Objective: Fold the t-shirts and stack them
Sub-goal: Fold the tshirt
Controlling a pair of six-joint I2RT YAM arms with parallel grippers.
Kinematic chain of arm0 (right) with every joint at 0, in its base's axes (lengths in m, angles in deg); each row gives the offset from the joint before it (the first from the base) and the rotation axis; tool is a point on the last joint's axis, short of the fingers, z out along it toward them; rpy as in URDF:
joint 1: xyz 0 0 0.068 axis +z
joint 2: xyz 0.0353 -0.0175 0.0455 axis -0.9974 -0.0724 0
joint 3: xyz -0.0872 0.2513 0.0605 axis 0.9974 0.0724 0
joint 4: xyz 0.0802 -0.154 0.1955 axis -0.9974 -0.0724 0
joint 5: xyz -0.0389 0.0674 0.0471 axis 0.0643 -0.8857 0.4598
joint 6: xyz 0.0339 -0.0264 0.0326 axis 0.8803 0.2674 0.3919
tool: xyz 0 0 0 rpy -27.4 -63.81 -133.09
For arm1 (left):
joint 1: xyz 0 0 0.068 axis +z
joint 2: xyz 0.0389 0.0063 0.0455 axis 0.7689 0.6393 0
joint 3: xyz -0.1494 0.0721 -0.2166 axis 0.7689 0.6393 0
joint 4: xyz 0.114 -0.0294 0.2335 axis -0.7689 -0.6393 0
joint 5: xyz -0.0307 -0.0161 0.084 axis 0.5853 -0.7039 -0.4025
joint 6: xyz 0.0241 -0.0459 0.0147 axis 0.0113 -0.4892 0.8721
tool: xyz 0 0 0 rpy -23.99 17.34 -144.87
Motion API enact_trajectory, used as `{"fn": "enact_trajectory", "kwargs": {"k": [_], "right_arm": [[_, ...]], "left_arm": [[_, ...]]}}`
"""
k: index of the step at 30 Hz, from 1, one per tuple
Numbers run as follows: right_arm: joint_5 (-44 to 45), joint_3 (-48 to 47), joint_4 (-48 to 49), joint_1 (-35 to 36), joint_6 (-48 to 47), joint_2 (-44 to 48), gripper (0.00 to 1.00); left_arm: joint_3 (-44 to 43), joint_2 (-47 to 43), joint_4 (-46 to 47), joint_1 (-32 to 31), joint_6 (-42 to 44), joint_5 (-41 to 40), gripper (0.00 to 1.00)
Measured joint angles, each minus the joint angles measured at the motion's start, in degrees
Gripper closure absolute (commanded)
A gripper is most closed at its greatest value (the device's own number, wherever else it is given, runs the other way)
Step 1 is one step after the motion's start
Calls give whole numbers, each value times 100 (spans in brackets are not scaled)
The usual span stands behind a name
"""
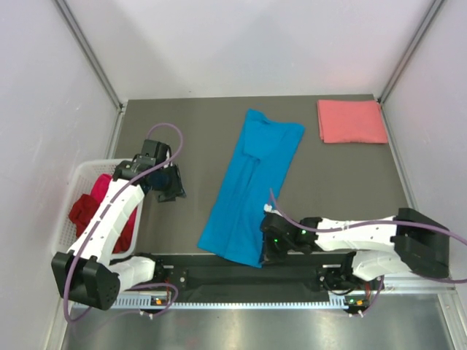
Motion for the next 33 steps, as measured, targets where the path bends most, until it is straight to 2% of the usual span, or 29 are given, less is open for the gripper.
{"fn": "enact_trajectory", "kwargs": {"k": [4, 7, 8, 11, 15, 21, 24, 27, 33], "right_arm": [[-197, 772, -221, 7, -37, 868, 99], [-208, 1130, -590, -2, -31, 1622, 67], [-219, 1193, -765, -48, -90, 1873, 51], [-243, 1161, -1097, -535, -514, 2173, 41], [-382, 560, -1425, -2269, -1488, 1825, 38], [-671, -1606, -1504, -4369, -3027, 26, 34], [-826, -2734, -1491, -5053, -3554, -887, 33], [-931, -3727, -1434, -5578, -3888, -1720, 33], [-1032, -5370, -1449, -6111, -4234, -3165, 32]], "left_arm": [[66, 92, 15, -9, -28, 138, 55], [70, 208, 160, -42, -92, 295, 54], [70, 254, 249, -66, -118, 363, 52], [42, 468, 627, -188, -234, 538, 50], [-164, 909, 1202, -306, -400, 693, 48], [-409, 1552, 2736, -382, -538, 778, 47], [-708, 2055, 3453, -415, -494, 750, 48], [-1394, 2909, 4148, -442, -369, 721, 49], [-2533, 4590, 5510, -444, -179, 732, 50]]}}
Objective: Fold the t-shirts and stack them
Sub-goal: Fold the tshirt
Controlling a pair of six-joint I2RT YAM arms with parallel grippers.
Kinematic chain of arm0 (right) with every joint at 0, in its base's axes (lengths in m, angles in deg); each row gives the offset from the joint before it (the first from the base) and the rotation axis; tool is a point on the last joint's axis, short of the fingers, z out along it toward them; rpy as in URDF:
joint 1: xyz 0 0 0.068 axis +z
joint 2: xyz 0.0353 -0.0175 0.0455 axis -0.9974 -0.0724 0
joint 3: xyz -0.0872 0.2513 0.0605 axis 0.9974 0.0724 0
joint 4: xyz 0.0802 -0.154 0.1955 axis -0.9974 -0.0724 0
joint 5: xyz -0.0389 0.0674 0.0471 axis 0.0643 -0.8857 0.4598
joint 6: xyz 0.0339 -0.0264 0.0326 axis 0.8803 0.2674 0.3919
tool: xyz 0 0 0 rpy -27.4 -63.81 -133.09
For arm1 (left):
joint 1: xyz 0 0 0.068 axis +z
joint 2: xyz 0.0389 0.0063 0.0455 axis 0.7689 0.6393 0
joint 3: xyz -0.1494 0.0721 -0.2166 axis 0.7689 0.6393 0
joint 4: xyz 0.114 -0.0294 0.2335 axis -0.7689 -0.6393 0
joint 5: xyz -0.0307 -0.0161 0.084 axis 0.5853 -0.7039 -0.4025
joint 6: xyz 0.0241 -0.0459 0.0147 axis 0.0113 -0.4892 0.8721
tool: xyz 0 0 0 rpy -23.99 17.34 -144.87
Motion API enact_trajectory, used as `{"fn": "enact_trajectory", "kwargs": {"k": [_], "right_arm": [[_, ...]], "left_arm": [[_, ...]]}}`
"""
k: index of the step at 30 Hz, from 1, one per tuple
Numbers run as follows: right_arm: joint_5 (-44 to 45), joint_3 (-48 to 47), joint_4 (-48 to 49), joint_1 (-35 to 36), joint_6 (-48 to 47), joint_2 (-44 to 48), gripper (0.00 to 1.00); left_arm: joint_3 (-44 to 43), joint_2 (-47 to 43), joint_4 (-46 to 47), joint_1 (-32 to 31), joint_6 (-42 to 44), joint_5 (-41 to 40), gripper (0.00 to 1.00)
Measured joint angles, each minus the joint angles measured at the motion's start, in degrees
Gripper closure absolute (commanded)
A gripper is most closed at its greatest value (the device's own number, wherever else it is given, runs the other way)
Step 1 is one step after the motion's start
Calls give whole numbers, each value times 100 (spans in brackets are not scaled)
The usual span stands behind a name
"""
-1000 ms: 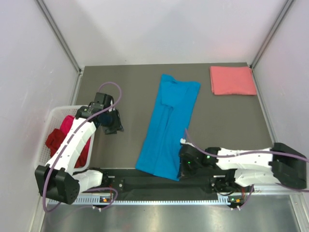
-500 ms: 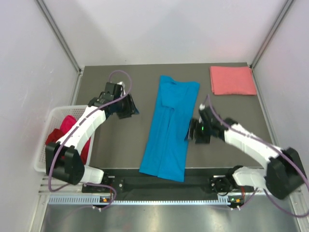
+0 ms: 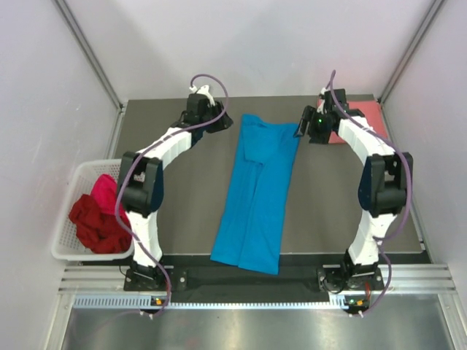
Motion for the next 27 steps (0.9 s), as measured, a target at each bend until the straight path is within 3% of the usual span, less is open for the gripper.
{"fn": "enact_trajectory", "kwargs": {"k": [10, 15, 27], "right_arm": [[-2, -1565, 205, -85, -116, -1742, 38], [-39, -1738, 387, -127, -79, -2144, 43], [-120, -1735, 608, -315, 66, -2288, 40]], "left_arm": [[-2129, 2520, 780, 33, 133, 192, 48], [-2564, 3084, 986, 120, -63, 313, 48], [-3300, 3930, 1517, 212, -835, 887, 51]]}}
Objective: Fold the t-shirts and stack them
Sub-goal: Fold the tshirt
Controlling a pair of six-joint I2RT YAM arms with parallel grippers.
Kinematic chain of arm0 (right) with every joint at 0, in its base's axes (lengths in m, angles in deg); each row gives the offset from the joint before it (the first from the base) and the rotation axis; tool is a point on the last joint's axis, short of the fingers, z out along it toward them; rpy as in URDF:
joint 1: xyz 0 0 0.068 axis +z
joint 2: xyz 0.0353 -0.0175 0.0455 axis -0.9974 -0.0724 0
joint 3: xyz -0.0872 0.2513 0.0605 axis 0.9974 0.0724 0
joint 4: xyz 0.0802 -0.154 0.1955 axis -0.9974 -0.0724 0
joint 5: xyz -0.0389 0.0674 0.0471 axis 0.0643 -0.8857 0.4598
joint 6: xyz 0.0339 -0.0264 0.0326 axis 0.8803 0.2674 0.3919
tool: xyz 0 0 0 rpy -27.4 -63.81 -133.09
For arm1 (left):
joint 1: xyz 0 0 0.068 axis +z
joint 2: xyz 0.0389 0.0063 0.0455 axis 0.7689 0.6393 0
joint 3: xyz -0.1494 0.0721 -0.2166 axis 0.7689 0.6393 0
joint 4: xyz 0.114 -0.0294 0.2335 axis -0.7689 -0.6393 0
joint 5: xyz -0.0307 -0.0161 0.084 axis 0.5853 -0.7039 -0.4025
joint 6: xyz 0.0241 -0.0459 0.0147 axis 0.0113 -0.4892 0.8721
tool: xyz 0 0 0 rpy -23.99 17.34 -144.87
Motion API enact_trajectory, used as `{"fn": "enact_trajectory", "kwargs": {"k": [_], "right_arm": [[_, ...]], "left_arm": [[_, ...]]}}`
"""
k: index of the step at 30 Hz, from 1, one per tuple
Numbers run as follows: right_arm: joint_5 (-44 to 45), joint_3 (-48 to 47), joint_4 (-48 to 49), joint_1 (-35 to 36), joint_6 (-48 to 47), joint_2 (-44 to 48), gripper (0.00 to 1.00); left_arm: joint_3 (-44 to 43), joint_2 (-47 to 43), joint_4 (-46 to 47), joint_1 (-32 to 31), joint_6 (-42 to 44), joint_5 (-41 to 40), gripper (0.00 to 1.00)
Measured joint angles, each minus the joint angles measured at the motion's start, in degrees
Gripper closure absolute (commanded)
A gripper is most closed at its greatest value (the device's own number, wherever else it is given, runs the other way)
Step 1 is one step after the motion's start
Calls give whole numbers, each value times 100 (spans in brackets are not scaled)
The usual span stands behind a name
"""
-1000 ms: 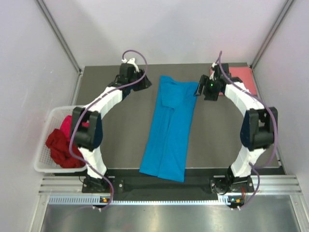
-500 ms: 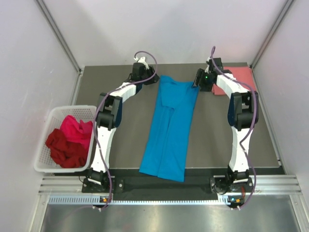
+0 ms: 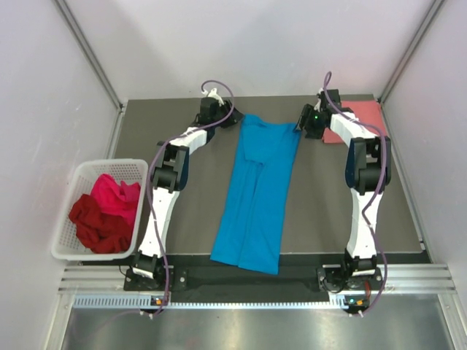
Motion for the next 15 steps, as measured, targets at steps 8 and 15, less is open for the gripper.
{"fn": "enact_trajectory", "kwargs": {"k": [8, 15], "right_arm": [[-332, -457, 146, -125, 87, -476, 41], [-678, -647, 533, -127, 323, -756, 76]], "left_arm": [[-422, 380, 271, -74, -540, 199, 53], [-455, 505, 396, -76, -896, 170, 84]]}}
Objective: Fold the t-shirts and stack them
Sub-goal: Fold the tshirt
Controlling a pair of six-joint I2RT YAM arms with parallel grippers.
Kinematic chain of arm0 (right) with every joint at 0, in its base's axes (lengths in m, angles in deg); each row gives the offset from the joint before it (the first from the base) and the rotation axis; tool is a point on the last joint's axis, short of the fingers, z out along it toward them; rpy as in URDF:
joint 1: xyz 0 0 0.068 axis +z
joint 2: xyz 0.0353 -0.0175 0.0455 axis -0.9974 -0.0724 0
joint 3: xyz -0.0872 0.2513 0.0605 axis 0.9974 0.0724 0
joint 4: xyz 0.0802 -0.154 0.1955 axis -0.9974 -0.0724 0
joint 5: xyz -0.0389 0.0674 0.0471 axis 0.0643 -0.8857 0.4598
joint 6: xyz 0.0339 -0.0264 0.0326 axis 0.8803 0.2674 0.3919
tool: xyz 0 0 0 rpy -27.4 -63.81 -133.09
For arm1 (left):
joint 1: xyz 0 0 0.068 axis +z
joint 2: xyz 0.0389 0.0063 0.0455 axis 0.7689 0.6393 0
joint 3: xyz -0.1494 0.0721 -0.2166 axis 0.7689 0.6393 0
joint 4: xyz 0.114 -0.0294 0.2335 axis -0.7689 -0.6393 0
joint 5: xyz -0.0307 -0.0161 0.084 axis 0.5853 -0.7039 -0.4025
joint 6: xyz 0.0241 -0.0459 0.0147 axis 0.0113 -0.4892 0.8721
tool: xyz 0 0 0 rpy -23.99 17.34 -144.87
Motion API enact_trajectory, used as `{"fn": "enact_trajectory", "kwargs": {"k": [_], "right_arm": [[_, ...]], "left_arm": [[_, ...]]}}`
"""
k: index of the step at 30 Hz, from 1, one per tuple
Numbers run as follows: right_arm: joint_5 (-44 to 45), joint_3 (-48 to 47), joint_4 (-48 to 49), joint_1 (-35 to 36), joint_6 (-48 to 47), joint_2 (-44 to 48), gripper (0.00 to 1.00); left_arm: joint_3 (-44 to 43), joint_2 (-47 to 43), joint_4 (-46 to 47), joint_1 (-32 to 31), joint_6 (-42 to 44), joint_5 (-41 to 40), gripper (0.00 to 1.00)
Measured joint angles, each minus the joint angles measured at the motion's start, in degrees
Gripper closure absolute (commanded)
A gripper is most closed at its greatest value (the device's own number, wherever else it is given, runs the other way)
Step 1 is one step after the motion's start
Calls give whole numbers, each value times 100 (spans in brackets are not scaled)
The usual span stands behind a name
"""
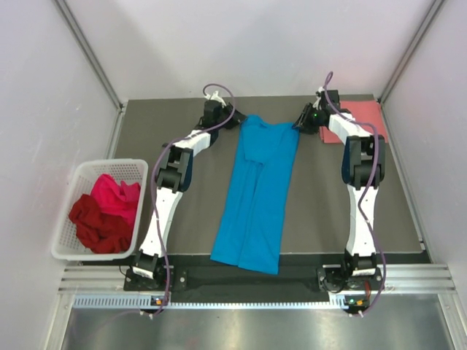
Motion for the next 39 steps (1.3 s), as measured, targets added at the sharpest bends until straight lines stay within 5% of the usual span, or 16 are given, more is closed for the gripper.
{"fn": "enact_trajectory", "kwargs": {"k": [2, 5, 13, 15, 18, 19, 21, 23, 29, 39], "right_arm": [[-153, -181, 107, 0, 131, -208, 87], [-385, -509, 291, 17, 358, -531, 97], [-466, -1786, 616, 157, 857, -1283, 97], [-490, -2186, 776, 201, 1008, -1486, 81], [-492, -2494, 977, 229, 1233, -1663, 51], [-485, -2540, 1008, 229, 1276, -1685, 51], [-472, -2570, 1010, 234, 1320, -1685, 39], [-420, -2590, 957, 229, 1325, -1681, 32], [-232, -2223, 57, 66, 1106, -1244, 25], [227, 1110, -1366, -337, -42, 2503, 23]], "left_arm": [[0, 46, 44, 31, -122, -26, 100], [17, 66, 116, 85, -269, -83, 100], [138, 63, 380, 304, -413, -584, 100], [44, 66, 273, 363, -411, -713, 100], [-413, 157, 28, 439, -409, -828, 60], [-455, 157, -15, 457, -348, -841, 60], [-612, 157, -151, 470, -262, -942, 30], [-697, 133, -345, 485, -66, -1054, 23], [83, -684, -1231, 492, 533, -1370, 21], [3788, -4524, -2439, 173, 1451, -1757, 29]]}}
